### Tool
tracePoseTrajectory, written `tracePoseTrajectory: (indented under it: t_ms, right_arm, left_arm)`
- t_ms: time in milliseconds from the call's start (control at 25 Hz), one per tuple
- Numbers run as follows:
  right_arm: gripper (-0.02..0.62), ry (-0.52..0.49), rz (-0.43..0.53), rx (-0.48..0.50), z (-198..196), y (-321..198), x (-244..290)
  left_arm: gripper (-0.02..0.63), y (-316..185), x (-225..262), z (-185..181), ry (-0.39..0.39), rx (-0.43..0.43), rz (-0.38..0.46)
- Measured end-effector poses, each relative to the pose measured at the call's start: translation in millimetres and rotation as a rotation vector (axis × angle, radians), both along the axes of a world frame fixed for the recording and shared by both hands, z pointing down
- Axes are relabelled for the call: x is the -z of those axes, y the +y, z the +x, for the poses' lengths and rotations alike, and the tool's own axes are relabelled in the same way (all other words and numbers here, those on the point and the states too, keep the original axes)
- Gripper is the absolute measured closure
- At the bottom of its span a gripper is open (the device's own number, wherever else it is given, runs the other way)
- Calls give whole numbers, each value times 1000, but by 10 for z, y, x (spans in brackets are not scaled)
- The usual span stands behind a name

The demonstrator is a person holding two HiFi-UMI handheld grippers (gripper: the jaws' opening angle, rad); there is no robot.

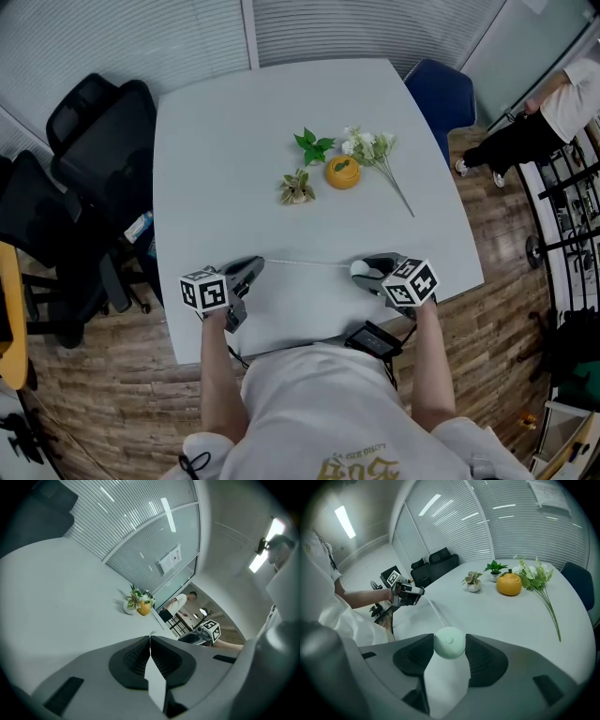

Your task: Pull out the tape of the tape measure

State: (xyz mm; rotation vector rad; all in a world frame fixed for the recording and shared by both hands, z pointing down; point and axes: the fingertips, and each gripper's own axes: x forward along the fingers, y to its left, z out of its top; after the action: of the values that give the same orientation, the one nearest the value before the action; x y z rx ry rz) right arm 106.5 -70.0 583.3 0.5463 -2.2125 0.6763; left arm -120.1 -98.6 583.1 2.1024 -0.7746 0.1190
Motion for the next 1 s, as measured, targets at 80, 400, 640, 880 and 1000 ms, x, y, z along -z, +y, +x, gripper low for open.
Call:
tracePoseTrajectory:
  t_ms: [80, 400, 640, 880, 1000]
  right_arm:
    - [368, 3, -3, -4, 3, 9, -14]
    - [368, 19, -13, -13, 55, 0, -57]
    - [368, 21, -21, -33, 101, -6, -80]
    - [368, 22, -30, -48, 146, 2, -66]
    - [368, 19, -29, -55, 179, -5, -90]
  left_arm:
    - [597, -1, -5, -12, -2, 1, -1]
    - [597, -29, -48, -87, -11, 28, -14]
    - [597, -48, -79, -153, -21, 51, -22]
    - [597, -57, -112, -189, -37, 74, -32]
    - [597, -56, -136, -205, -46, 80, -37]
